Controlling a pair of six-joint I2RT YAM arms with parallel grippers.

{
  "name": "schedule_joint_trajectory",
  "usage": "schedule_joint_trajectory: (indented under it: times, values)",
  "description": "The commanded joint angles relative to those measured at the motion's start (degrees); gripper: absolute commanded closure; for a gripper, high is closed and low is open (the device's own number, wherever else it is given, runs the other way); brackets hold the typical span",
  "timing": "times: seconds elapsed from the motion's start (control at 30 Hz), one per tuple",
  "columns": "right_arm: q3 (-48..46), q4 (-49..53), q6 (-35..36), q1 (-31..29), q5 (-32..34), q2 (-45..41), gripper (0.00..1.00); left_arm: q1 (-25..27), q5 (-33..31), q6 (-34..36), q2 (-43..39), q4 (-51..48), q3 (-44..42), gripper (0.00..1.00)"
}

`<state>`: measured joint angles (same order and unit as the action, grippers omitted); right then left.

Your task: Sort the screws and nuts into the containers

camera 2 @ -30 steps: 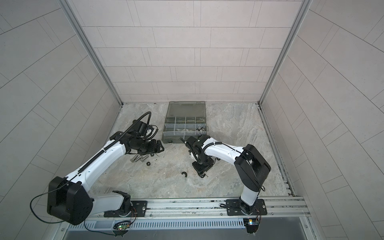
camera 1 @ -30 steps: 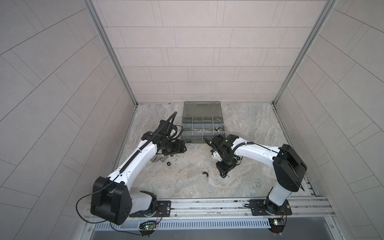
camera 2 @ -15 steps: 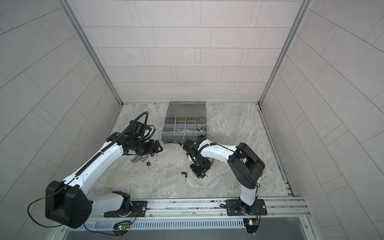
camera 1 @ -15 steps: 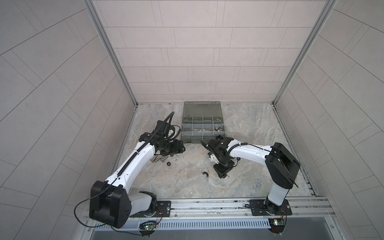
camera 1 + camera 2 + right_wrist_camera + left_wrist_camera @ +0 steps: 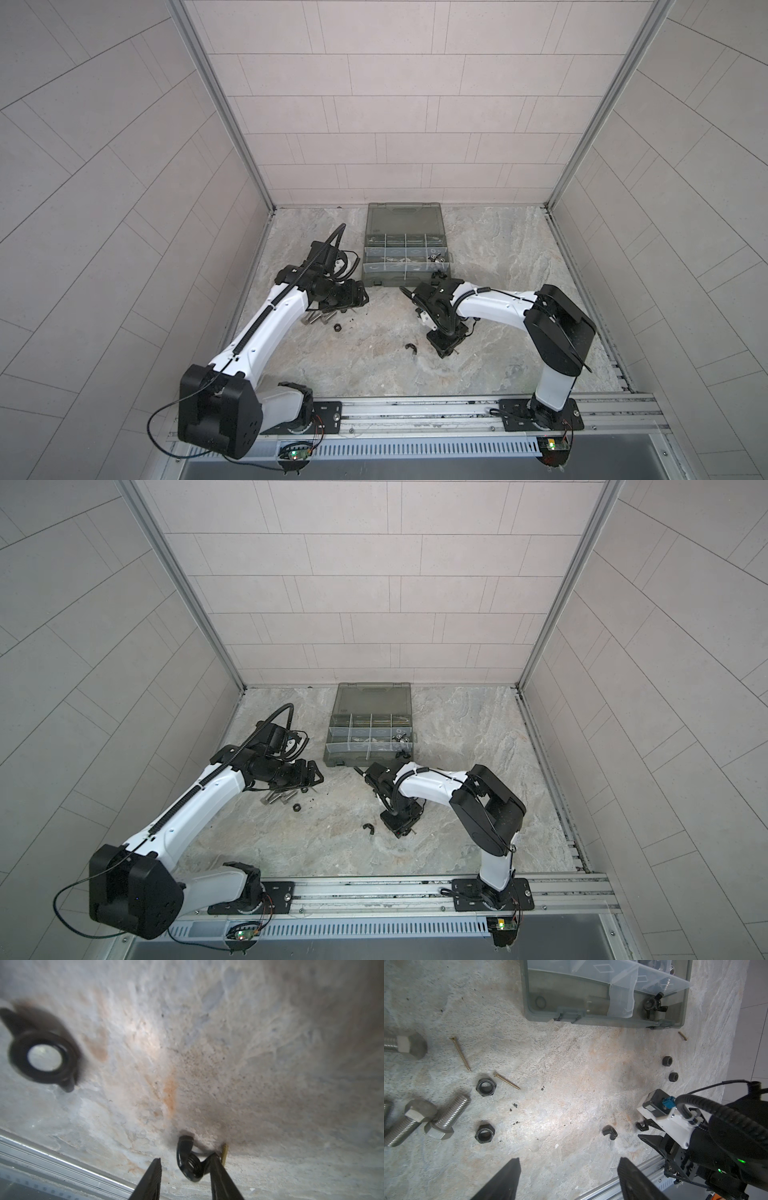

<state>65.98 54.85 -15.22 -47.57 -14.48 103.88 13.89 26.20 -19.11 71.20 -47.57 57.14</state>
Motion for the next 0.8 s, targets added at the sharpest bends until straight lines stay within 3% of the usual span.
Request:
schedule_joint_trajectory:
  times: [0.0,0.27,0.57,0.77]
  values:
    - [-0.71,-0.24,-0.40,-0.25,0.58,1.09,0.63,-0.81,0.44,1.64,-1.61,-2.19,-0.65,0.20]
    - [-1.81,-1.22,-1.54,-0.33,-0.55,1.15,0.69,-2.11,0.87,2.58,-1.97,-2.88,-0.87,0.20]
    - [-2.33,-2.07,-2.32,-0.39,-0.86,2.12,0.88,-3.20,1.31,3.32,-1.40,-2.97,-0.54,0.20]
    - [-1.32,-2.11,-2.71,-0.42,-0.95,2.04,0.94,-3.65,1.45,3.79,-1.09,-3.53,0.20,0.20]
